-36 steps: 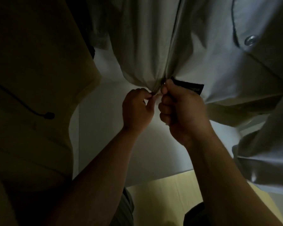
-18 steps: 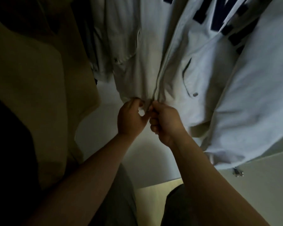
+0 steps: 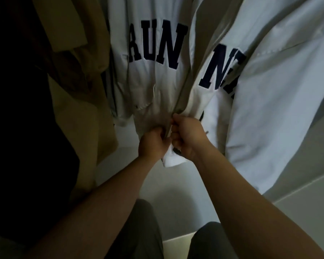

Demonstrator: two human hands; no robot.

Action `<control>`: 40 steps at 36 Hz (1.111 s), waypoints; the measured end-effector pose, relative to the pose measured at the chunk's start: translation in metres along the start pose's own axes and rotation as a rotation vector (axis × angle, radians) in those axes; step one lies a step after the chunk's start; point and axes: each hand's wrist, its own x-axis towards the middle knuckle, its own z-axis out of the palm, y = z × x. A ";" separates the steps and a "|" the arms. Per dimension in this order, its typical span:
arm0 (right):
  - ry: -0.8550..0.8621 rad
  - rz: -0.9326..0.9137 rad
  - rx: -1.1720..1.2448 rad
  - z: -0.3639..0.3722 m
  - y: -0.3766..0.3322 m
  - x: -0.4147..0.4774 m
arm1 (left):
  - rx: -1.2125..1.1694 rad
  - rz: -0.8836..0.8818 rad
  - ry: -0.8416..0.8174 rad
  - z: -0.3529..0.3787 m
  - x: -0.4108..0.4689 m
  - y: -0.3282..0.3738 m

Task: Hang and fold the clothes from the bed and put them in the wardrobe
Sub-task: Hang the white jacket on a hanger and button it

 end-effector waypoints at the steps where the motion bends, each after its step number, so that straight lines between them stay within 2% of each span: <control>1: 0.005 0.001 -0.008 0.000 -0.002 -0.001 | -0.013 0.035 0.019 -0.003 -0.001 0.004; 3: 0.001 -0.010 -0.018 0.001 -0.007 -0.004 | 0.031 0.130 0.084 -0.008 -0.005 0.011; 5: -0.024 -0.042 -0.029 0.003 -0.016 -0.008 | 0.007 0.138 0.144 -0.013 -0.007 0.011; 11: -0.064 -0.193 -0.101 0.010 -0.052 -0.018 | 0.025 0.171 0.135 -0.030 0.000 0.018; 17: -0.024 -0.212 -0.145 0.017 -0.060 -0.027 | -0.113 0.276 0.304 -0.051 0.009 0.050; 25: -0.011 -0.302 -0.154 0.021 -0.090 -0.034 | -0.119 0.321 0.297 -0.060 0.024 0.052; 30: -0.002 -0.307 -0.186 0.023 -0.088 -0.035 | -0.158 0.372 0.377 -0.067 0.030 0.076; 33: 0.002 -0.298 -0.173 0.023 -0.091 -0.037 | -0.144 0.354 0.313 -0.071 0.033 0.083; 38: 0.035 -0.305 -0.198 0.014 -0.090 -0.033 | -0.227 0.363 -0.110 -0.114 0.053 0.089; 40: 0.033 -0.296 -0.208 0.012 -0.087 -0.031 | -0.283 0.337 -0.071 -0.140 0.062 0.097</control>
